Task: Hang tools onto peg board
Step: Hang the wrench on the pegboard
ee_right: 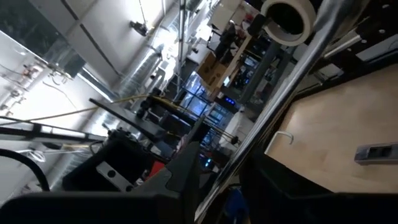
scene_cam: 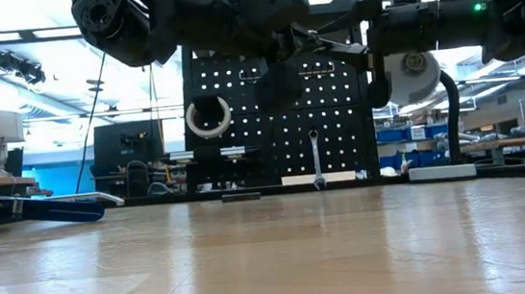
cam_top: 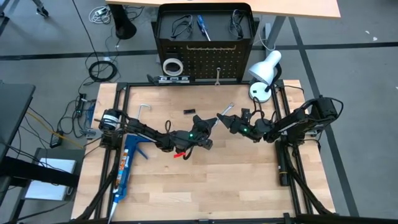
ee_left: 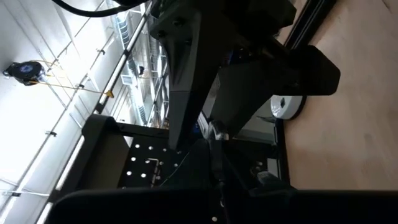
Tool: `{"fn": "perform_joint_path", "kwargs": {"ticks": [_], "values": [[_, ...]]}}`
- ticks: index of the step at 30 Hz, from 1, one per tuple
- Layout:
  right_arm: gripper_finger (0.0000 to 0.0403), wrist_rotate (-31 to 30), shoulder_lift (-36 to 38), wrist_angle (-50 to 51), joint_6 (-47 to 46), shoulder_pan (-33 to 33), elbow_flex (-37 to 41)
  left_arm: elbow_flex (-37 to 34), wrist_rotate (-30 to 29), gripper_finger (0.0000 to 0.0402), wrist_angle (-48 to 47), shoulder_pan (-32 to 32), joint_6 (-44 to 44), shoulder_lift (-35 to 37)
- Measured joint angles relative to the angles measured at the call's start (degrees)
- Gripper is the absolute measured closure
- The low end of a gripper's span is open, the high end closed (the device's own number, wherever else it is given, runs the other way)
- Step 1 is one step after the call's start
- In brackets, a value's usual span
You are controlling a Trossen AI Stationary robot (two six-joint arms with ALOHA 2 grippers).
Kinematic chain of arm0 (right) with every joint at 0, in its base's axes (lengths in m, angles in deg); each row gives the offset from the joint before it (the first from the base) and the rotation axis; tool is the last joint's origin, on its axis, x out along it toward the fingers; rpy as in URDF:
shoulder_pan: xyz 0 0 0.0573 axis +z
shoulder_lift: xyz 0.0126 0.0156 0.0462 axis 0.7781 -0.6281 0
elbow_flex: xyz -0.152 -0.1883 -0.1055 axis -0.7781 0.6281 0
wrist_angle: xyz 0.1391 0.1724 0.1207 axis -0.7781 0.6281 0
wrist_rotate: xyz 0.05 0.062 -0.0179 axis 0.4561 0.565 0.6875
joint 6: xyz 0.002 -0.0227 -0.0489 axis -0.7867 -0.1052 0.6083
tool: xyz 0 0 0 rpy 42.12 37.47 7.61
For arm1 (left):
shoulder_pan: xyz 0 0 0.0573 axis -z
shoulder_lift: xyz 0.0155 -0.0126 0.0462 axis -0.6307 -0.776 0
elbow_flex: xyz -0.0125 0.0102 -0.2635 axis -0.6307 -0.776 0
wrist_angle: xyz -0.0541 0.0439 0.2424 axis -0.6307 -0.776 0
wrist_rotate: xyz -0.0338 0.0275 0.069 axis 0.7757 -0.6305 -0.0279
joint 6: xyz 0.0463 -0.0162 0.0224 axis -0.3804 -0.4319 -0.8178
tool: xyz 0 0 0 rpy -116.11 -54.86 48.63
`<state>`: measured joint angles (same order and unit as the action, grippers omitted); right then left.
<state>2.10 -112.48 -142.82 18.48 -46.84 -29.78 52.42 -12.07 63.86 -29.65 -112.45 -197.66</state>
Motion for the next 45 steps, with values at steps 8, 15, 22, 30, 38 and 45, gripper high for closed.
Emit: {"fn": "perform_joint_path", "kwargs": {"ticks": [8,15,22,30,38,45], "values": [[0.03,0.04,0.02,0.14,0.86,0.0,0.0,-0.01,-0.15,0.0387,0.19,0.02,-0.25,-0.04],[0.0367,0.08,0.2,0.39,0.15,0.02,-0.07,-0.05,-0.61,0.0384,0.27,-0.06,-0.44,-0.04],[0.0379,0.89,0.22,1.08,2.25,-0.62,-0.14,-0.05,-2.23,0.0345,-0.42,-0.02,4.27,-0.11],[0.038,1.28,0.15,1.97,3.5,-0.7,-0.17,-0.07,-4.34,0.026,-0.51,1.88,12.68,-0.2],[0.0381,0.86,0.09,3.24,4.81,-0.81,-0.13,-0.05,-6.41,0.0214,-6.4,3.22,25.8,-0.11],[0.0377,0.9,0.04,6.23,5.62,-1.14,-0.09,-2.54,-7.33,0.0213,-7.05,4.49,38.06,-0.11]]}}
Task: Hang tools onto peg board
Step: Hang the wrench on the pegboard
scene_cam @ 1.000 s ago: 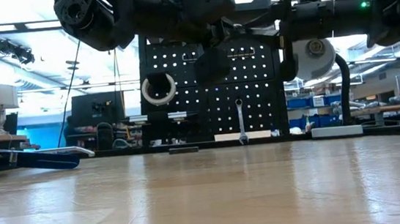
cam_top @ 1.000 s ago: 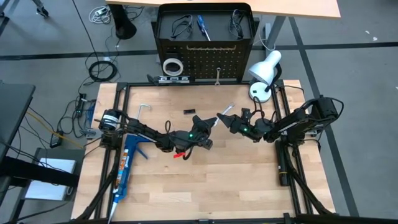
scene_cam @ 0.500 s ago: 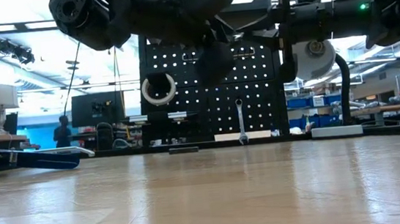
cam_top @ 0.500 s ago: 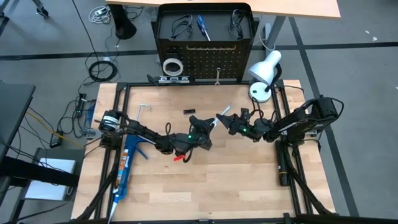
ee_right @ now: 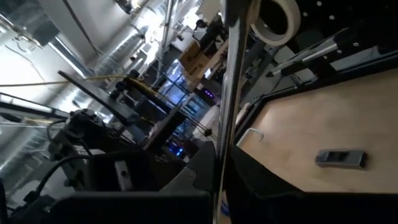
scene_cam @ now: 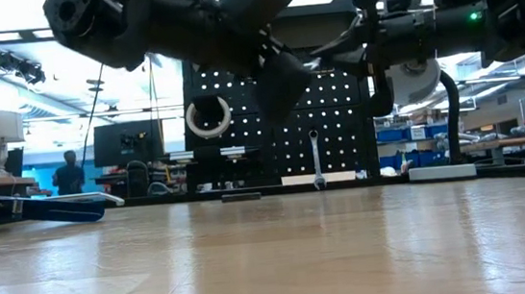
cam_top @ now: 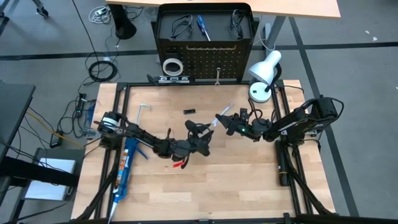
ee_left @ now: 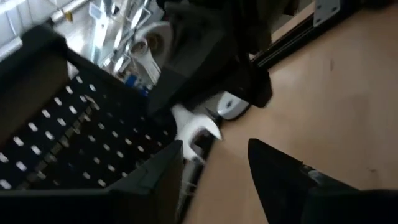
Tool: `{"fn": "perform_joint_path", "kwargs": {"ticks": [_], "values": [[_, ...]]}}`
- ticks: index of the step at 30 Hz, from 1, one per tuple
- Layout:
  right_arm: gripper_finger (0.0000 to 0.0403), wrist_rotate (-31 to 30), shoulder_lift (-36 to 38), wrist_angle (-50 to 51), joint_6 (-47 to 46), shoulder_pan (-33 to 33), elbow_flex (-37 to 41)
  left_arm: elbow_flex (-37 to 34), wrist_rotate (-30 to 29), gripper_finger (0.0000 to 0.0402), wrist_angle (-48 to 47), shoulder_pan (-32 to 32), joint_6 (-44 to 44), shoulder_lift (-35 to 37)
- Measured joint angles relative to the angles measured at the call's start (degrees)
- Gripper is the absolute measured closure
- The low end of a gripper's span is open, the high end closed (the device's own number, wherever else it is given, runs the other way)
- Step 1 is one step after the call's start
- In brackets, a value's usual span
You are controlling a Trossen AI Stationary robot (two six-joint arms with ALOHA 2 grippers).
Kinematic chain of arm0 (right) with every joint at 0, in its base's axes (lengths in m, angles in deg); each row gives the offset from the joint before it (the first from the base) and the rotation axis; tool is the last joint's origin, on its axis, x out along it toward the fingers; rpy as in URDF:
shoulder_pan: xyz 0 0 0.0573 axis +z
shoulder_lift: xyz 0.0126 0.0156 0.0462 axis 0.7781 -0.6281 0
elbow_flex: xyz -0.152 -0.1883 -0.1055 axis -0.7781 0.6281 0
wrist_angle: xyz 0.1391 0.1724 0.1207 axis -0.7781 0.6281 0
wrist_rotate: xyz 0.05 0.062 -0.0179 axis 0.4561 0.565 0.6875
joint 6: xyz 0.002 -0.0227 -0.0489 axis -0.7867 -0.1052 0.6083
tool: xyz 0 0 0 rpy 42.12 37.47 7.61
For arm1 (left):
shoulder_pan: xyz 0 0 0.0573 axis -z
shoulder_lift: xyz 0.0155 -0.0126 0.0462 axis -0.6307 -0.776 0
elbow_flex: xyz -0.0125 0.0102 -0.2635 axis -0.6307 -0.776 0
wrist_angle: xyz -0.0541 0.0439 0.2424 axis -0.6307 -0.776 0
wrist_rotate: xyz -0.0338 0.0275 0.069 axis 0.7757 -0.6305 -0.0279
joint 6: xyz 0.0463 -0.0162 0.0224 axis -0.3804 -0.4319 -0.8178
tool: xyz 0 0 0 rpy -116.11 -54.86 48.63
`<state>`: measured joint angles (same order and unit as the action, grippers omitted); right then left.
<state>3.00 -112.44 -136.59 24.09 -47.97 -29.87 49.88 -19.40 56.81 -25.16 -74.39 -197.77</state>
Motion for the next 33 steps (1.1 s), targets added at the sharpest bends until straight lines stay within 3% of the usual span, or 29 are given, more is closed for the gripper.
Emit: {"fn": "perform_joint_path", "kwargs": {"ticks": [10,19,24,33], "values": [[0.0379,3.13,0.0,7.64,2.28,-2.1,0.0,-4.08,2.41,0.0213,0.35,-0.02,13.37,0.02],[0.038,4.76,0.62,11.79,8.22,-4.04,0.02,-4.28,14.95,0.0214,-2.61,-3.34,26.6,0.02],[0.038,4.8,5.57,19.25,11.48,-5.13,0.02,-4.3,19.63,0.0214,-4.98,-5.19,31.85,0.52],[0.0377,4.27,17.84,34.94,16.65,-7.69,0.02,-5.38,21.97,0.0214,-5.29,-5.58,35.7,1.18]]}}
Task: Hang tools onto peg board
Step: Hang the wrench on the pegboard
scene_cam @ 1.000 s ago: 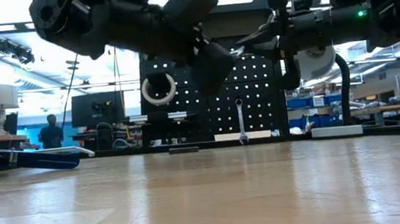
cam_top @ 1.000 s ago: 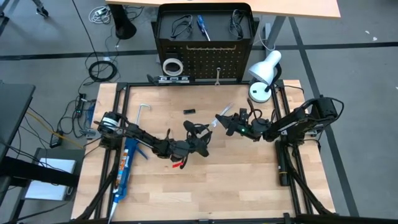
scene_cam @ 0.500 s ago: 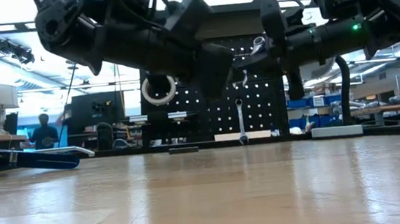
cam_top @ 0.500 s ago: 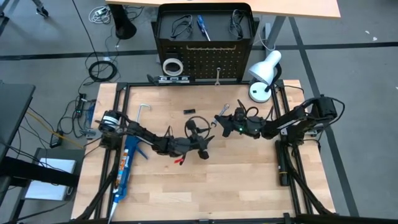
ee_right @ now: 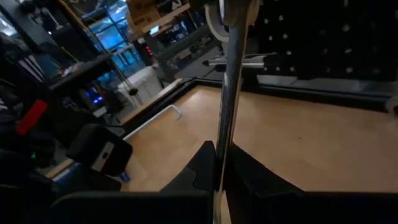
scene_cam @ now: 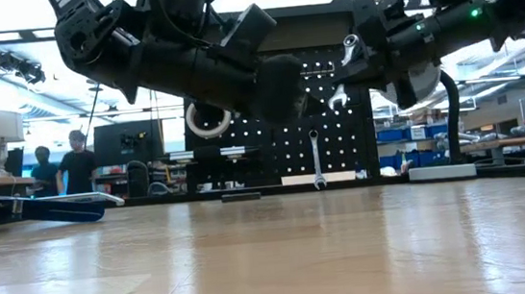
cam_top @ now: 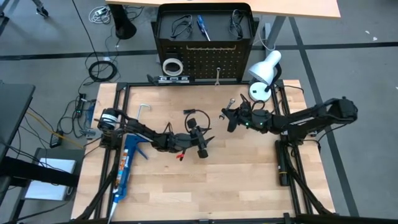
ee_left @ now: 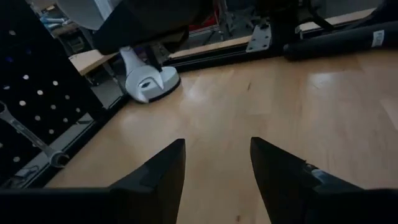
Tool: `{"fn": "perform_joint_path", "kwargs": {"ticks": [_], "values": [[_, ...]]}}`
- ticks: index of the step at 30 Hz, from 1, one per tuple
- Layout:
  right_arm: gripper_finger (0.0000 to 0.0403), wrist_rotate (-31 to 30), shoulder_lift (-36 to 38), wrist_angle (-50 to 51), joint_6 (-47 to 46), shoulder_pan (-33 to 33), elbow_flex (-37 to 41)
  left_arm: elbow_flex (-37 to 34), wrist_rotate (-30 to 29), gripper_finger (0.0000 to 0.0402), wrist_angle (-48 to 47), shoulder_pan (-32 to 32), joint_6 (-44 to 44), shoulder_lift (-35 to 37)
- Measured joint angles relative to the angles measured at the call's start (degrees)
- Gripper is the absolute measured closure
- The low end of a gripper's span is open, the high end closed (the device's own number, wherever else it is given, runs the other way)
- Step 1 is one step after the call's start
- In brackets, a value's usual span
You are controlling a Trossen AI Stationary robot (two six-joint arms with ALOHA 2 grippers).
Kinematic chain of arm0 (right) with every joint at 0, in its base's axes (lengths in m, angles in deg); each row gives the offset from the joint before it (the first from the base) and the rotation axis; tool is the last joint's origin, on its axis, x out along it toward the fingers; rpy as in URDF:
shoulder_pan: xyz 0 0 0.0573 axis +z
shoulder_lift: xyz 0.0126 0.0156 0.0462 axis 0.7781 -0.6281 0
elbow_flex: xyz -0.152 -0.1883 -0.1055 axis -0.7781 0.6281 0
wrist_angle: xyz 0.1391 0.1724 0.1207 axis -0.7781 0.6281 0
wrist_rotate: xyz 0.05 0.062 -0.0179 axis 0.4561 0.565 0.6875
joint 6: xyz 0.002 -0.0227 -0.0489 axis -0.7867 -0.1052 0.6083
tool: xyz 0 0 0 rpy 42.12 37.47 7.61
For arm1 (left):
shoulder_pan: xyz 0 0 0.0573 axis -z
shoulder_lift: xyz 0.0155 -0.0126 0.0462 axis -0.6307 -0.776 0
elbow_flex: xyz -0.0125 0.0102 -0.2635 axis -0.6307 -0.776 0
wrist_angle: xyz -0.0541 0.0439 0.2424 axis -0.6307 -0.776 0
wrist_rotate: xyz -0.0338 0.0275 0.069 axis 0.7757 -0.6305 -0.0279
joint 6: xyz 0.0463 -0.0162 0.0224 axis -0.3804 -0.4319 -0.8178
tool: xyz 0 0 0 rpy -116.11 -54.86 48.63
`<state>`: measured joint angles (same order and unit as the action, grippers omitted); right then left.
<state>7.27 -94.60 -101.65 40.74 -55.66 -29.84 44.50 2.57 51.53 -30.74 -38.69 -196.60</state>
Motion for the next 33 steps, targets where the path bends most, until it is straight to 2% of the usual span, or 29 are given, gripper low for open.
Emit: {"fn": "perform_joint_path", "kwargs": {"ticks": [5,7,12,15,22,27,33], "values": [[0.0381,0.46,4.45,5.57,4.8,-0.94,0.0,0.0,1.85,0.0214,0.45,-1.08,3.82,0.03],[0.0381,3.57,5.48,7.62,7.32,-1.56,0.0,0.0,6.0,0.0214,0.59,-2.45,7.06,0.03],[0.0375,15.96,6.01,11.44,9.89,-1.99,0.0,0.0,22.05,0.0214,2.22,-6.24,12.15,0.03],[0.0378,20.01,5.73,15.13,10.93,-1.32,0.0,0.04,25.06,0.0214,2.91,-7.59,13.36,0.03],[0.0377,21.29,5.61,24.96,12.03,1.45,0.0,0.04,28.13,0.0214,4.13,-8.91,14.83,0.03],[0.038,22.46,5.53,23.56,15.2,5.33,0.0,0.07,30.68,0.0214,8.1,-9.67,15.26,0.03],[0.0375,19.34,4.84,16.65,18.18,8.31,0.0,2.6,35.27,0.0214,8.72,-10.05,17.63,0.03]]}}
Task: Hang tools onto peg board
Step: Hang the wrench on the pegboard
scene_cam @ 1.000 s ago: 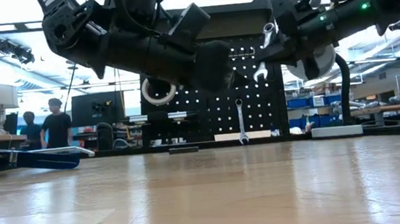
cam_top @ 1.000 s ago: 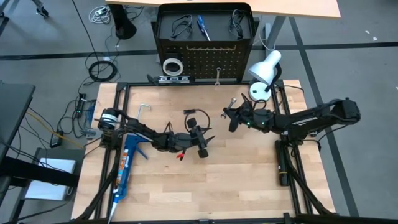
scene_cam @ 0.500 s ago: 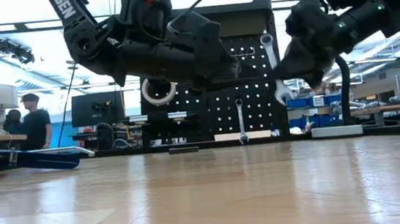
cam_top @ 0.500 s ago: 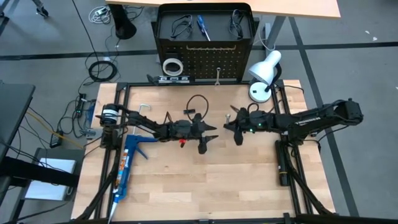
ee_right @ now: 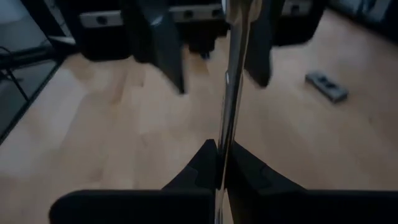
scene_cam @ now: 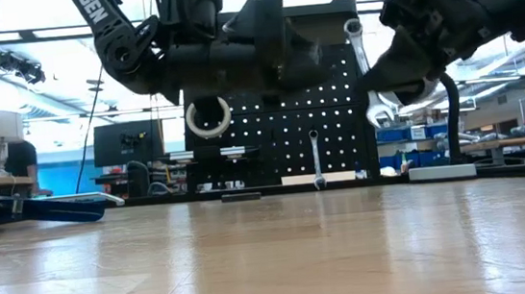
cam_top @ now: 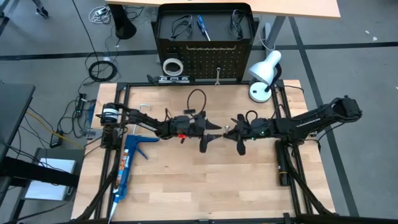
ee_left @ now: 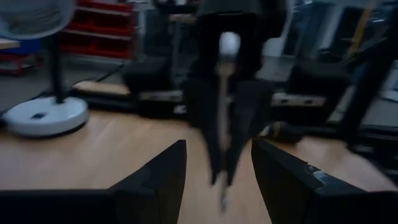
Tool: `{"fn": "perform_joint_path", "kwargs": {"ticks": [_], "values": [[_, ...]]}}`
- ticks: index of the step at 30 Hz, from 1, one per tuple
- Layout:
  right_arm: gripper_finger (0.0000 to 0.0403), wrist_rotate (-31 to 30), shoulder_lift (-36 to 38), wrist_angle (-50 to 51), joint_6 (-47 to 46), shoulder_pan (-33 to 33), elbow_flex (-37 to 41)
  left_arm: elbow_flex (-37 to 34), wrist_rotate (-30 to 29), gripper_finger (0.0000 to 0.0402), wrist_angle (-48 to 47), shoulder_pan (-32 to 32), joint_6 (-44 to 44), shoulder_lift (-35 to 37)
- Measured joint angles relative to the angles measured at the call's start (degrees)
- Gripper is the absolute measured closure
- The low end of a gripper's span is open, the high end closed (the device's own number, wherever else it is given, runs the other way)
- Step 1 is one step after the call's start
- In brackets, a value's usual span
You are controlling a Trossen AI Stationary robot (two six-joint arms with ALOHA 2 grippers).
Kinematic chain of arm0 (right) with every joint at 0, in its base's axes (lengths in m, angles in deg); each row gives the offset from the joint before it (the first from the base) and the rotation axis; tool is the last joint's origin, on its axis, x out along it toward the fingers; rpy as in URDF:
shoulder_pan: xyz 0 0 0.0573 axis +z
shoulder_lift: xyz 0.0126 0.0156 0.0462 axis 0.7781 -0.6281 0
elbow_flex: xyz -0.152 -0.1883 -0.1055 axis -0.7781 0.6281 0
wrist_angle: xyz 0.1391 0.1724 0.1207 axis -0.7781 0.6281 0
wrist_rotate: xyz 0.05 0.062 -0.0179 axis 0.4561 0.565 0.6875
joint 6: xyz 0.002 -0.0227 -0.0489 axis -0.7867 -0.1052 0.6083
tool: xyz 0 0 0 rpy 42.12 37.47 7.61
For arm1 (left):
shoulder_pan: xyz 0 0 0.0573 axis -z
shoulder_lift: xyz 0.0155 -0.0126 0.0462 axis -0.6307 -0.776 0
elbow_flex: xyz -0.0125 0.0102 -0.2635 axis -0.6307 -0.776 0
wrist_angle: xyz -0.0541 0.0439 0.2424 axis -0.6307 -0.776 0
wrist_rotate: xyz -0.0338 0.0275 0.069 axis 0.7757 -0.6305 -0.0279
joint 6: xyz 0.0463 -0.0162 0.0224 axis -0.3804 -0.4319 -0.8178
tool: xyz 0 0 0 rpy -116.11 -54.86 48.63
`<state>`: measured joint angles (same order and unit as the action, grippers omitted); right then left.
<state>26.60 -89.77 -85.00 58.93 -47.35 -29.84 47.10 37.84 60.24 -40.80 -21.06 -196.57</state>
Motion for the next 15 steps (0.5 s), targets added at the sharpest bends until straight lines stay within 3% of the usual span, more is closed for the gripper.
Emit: {"fn": "perform_joint_path", "kwargs": {"ticks": [8,15], "values": [[0.0379,0.3,-5.0,-6.56,-0.32,0.63,-0.02,3.44,1.87,0.0223,-1.03,0.16,-0.22,0.0],[0.0377,0.34,-7.69,-9.78,-0.75,1.15,-0.02,4.13,0.2,0.0303,-0.91,0.07,-3.04,0.0]]}}
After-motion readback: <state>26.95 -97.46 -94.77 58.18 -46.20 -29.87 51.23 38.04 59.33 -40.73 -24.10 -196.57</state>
